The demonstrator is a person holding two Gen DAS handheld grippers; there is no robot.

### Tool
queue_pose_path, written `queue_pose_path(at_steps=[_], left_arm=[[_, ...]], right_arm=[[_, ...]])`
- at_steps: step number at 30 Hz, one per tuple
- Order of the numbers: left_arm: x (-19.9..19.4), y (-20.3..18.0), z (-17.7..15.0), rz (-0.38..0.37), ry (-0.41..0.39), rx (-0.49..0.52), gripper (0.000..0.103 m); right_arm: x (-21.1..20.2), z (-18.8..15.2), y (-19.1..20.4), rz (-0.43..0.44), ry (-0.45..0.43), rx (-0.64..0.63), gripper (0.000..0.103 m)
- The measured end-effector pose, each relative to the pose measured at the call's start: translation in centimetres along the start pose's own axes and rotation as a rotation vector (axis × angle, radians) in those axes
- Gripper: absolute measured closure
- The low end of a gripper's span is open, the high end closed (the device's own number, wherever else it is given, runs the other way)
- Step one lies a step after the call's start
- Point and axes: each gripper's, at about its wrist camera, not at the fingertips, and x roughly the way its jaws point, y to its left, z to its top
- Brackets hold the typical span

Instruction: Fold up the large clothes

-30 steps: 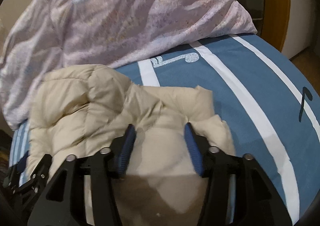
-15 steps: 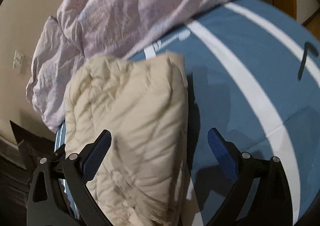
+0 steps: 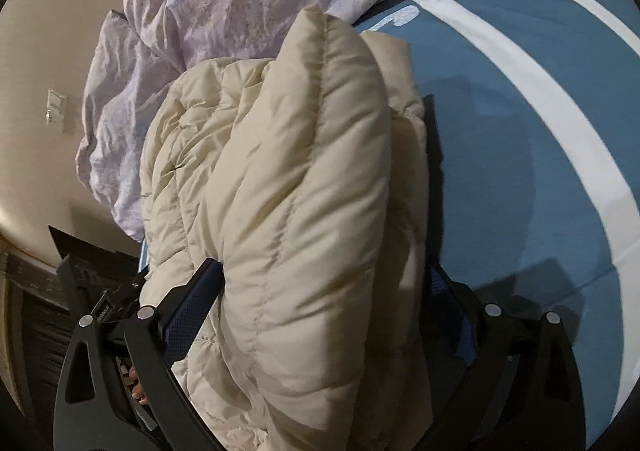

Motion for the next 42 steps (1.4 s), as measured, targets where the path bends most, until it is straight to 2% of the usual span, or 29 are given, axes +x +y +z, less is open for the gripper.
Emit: queue_pose_path(at_steps=[5,8,11,14,16,17,19,22,25,34,42], left_arm=[[1.0,0.8,0.0,-0.096,0.038,-0.071,0.015],[1.3,1.3,-0.1,-0.162,0.059,-0.118,0.022],[1.1,1.4,-0.2,-0.187,0.058,-0.126,0.029],[0.8,1.4,-0.2,-0.197,0.052,-0.125,0.037],[0.5,1.6,-0.2,-0.202,0.043,-0.123,0.044],[0.3,1.7,-0.2,-0.204,0.038,-0.122,0.046],[-0.1,2.0,-0.1,-0.206,0.024,-0.116,0.052],[-0.9,2.3,0.0,-0.210,0.001,-0.111,0.058],[-2.0,2.7,0.4,-0.206,-0.027,-0.102,0.061],[-5.9,6.1,3.4,-0.165,-0.142,-0.110,0.062],[-7.0,10.1,5.6,-0.073,-0.197,-0.127,0.062]], right_arm=[[0.7,-0.1,0.3,0.060,0.021,-0.012,0.004],[1.5,-0.1,0.9,0.085,0.032,-0.025,0.004],[1.9,-0.1,1.1,0.110,0.041,-0.029,0.004],[2.3,-0.1,1.1,0.147,0.042,-0.033,0.012],[2.5,-0.2,1.1,0.181,0.041,-0.027,0.026],[2.6,-0.2,1.1,0.194,0.039,-0.026,0.029],[2.7,-0.2,1.4,0.225,0.026,-0.035,0.044],[3.0,0.0,2.3,0.251,0.011,-0.062,0.056],[3.7,0.4,3.7,0.273,0.009,-0.091,0.062],[8.1,2.5,9.6,0.345,0.033,-0.182,0.066],[13.2,3.7,12.6,0.320,0.075,-0.256,0.066]])
